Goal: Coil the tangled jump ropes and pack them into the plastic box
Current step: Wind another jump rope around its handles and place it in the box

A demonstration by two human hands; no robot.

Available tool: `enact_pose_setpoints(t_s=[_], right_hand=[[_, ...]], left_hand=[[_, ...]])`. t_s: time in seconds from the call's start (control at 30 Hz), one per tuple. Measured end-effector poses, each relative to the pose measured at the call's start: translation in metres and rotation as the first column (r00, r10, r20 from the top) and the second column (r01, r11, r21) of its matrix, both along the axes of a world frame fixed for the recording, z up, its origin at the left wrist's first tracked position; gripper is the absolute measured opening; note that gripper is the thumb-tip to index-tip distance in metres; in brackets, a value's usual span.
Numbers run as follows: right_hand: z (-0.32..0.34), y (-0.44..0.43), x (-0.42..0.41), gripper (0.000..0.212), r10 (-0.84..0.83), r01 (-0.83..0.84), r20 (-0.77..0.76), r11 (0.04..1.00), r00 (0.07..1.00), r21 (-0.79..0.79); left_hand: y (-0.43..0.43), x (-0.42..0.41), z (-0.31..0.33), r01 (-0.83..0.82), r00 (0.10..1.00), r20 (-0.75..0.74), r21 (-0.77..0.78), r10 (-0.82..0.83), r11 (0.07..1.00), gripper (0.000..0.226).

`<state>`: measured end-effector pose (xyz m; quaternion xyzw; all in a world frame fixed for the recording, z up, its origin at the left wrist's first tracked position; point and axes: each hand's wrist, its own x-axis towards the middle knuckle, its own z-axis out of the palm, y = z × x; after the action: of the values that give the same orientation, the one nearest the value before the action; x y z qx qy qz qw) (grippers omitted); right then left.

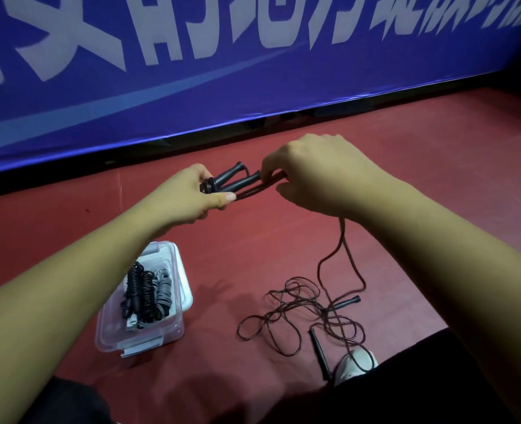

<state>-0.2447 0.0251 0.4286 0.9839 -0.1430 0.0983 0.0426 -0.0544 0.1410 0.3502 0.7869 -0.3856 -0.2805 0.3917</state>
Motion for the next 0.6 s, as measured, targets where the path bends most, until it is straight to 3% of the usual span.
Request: enact_pose_setpoints(t_s=[0.1, 0.23, 0.47, 0.6], right_hand=[[-0.001, -0.003, -0.001, 0.026, 0.022, -0.022, 0.002, 0.998, 1.0, 0.054], [0.0, -0.006, -0.002, 0.021, 0.079, -0.078, -0.004, 0.994, 0.997, 0.08], [-0.003, -0.016, 0.0, 0.017, 0.098, -0.08, -0.085, 0.977, 0.992, 0.196], [-0.007, -0.022, 0.002, 0.015, 0.115, -0.075, -0.106, 0.944, 0.988, 0.321]], left_hand=[[0.004, 0.005, 0.0, 0.099, 0.977, 0.182, 0.081, -0.112, 0.992, 0.04], [0.005, -0.005, 0.004, 0.255, 0.826, 0.431, 0.291, -0.364, 0.922, 0.037], [0.008, -0.022, 0.003, 0.399, 0.685, 0.446, 0.431, -0.576, 0.809, 0.044], [0.012, -0.031, 0.002, 0.485, 0.682, 0.381, 0.405, -0.625, 0.775, 0.041]])
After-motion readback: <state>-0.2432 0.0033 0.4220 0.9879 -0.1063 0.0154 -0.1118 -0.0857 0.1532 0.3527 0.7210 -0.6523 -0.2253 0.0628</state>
